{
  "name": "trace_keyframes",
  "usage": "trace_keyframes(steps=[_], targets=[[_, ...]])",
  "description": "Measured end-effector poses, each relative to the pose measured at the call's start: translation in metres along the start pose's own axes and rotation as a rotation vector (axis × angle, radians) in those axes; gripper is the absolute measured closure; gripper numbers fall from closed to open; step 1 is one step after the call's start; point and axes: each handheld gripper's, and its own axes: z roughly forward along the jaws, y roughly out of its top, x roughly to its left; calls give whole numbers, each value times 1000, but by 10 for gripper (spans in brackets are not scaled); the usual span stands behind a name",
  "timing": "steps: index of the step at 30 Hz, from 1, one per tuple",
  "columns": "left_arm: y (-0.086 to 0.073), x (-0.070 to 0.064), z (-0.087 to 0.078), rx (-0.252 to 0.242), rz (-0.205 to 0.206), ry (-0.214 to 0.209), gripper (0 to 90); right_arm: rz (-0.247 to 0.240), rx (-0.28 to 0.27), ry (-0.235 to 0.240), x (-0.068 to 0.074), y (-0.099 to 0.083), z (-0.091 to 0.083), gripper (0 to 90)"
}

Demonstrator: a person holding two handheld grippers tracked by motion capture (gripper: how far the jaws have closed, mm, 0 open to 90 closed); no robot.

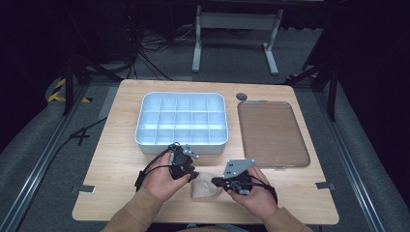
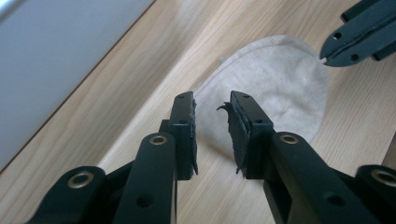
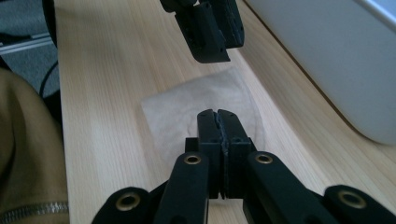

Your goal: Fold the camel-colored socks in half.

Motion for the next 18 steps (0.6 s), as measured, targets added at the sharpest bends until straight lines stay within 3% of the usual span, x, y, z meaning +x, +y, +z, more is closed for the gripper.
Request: trace_keyframes(steps=[5, 12, 18], targets=[[-3, 4, -4, 11, -7, 1, 698, 44, -47, 6, 5, 0, 10, 887], [-5, 8, -5, 25, -14, -2, 698, 57, -5, 6, 2, -5, 22, 887], [-7, 13, -7, 43, -20, -12, 645, 82, 75, -16, -6, -15, 28, 867]])
